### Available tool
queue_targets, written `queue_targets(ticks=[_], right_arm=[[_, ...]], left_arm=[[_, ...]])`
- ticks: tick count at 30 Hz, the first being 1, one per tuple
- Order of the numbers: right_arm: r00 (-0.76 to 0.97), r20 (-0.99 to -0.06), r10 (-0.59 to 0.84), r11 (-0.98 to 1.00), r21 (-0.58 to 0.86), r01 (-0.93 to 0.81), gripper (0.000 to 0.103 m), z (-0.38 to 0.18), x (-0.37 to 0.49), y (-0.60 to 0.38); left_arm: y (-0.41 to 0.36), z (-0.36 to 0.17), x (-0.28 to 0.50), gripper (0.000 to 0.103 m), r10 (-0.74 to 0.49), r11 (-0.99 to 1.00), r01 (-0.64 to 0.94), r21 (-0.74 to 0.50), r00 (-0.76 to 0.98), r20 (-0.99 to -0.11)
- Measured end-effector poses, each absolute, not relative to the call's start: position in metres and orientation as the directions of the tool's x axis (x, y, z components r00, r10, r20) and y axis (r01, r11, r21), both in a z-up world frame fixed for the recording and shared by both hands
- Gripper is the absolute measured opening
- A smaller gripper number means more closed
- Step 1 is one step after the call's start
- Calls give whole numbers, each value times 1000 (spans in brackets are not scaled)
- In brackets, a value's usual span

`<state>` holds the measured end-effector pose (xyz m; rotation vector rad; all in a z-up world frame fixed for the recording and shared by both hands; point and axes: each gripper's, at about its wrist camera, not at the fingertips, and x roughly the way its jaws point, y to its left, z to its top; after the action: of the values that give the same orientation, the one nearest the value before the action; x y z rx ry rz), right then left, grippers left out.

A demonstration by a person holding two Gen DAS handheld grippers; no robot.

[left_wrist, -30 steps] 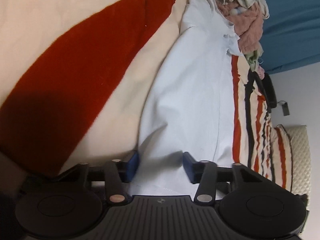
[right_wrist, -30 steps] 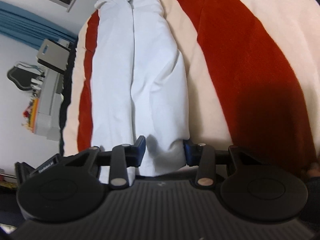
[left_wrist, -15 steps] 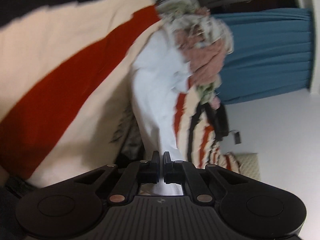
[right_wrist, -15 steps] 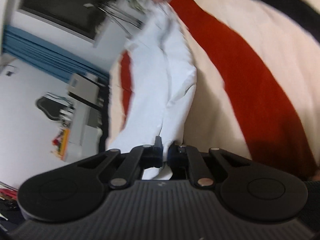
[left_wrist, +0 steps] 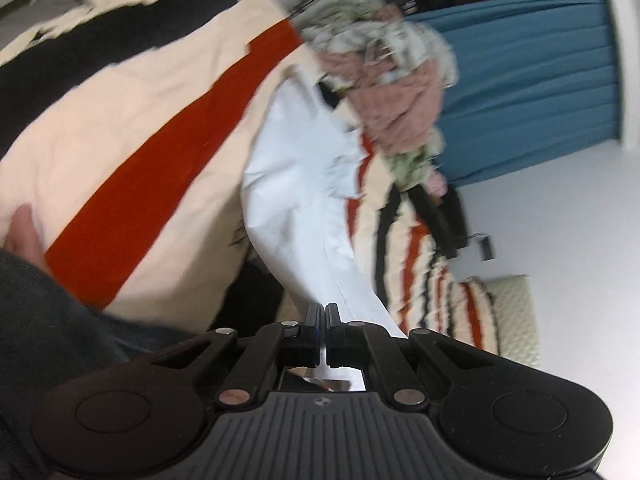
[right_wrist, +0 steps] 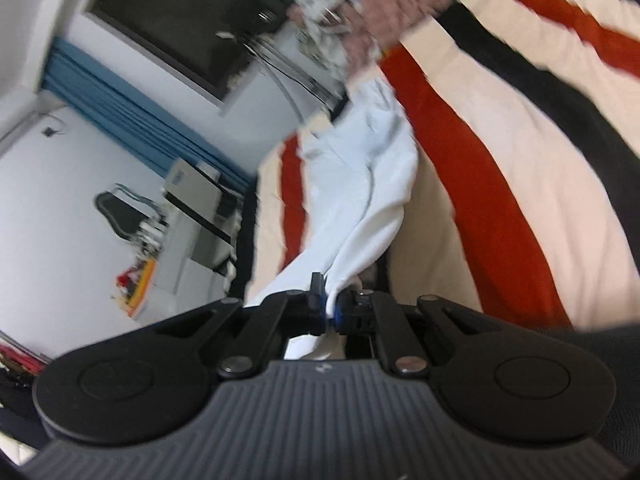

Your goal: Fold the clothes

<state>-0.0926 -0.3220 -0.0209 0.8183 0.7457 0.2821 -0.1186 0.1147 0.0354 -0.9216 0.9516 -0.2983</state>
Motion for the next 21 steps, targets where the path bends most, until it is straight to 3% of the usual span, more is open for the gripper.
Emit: queue_targets(ticks=[8,14,18,21], right_arm=[[712,-537,452,603,772,199,7,-63,11,-322],[738,-530,417,560,790,251,7,-93,108,-322],[784,-500,368,608,767,204,7,-112,159,-323],[812,-466,350,653,744,146,7,-127,191,-324]], left_arm=[[109,2,-4,2,-510,648,-245,-721,563,-650],[97,-5,90,1,-413,700,-165,-695,701,-581],[93,-7,136,0,-307,763,-94,-640,818,-486],[84,-20,171,0,-298,808,-54,-587,822,-486]])
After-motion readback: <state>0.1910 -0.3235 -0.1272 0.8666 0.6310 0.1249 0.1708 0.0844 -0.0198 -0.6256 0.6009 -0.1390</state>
